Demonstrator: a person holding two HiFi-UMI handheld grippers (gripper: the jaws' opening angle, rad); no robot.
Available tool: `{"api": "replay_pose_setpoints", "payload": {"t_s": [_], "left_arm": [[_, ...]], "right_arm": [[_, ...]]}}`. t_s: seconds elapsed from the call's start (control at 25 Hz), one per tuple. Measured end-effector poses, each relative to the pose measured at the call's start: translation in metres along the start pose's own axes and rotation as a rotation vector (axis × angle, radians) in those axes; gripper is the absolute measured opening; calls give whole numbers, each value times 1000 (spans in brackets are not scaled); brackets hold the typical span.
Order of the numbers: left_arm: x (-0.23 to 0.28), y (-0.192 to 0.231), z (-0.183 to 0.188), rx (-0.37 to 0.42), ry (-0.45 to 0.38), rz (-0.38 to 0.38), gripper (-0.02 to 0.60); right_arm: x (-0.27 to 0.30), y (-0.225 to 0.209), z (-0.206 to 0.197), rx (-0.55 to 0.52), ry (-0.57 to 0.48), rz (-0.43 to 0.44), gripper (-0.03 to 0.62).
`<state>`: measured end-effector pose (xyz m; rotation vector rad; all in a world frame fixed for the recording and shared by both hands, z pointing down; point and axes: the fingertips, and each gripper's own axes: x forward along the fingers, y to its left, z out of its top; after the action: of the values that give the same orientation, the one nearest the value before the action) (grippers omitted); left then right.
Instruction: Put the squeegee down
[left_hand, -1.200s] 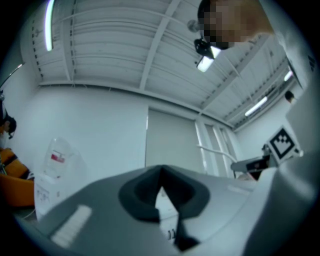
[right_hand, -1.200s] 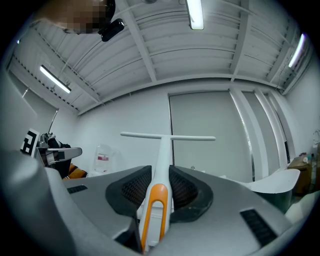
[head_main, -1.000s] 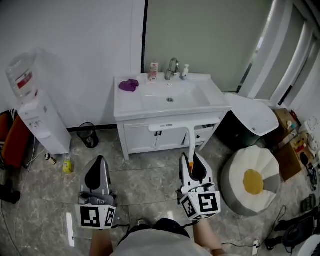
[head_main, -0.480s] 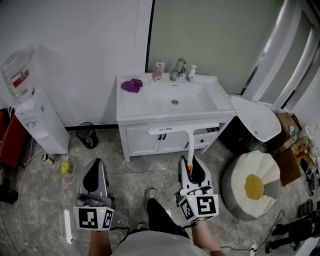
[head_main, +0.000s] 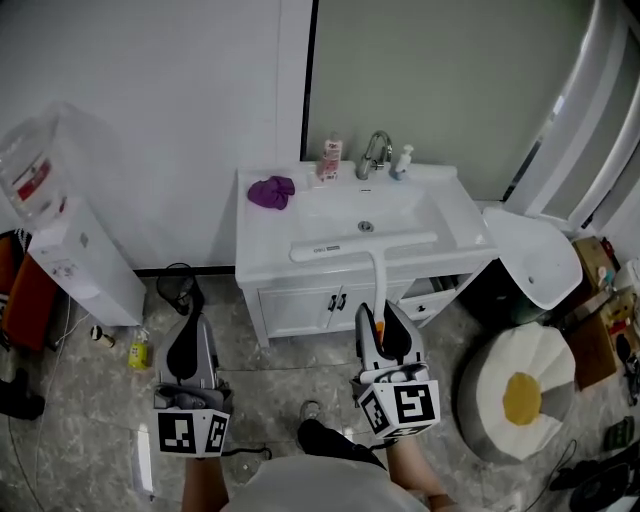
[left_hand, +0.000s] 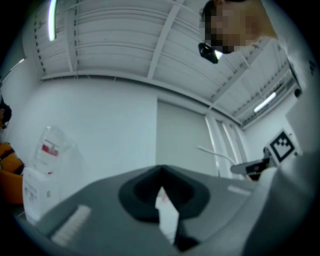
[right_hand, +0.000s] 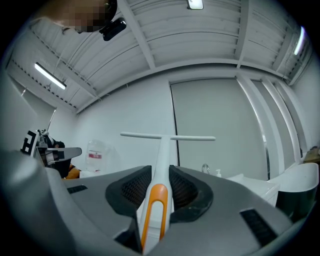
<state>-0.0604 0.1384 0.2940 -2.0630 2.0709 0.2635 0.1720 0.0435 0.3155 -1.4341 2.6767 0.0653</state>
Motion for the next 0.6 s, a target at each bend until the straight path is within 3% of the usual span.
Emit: {"api": "replay_pose_setpoints", "payload": {"t_s": [0.32,0.6], "left_arm": [[97,-7,-14,20,-32,-22,8],[145,-2,-31,37,-19,5,8]], "right_arm": [[79,-46,2,-9,-13,19,109],[127,-74,-13,13,8,34,109]]}}
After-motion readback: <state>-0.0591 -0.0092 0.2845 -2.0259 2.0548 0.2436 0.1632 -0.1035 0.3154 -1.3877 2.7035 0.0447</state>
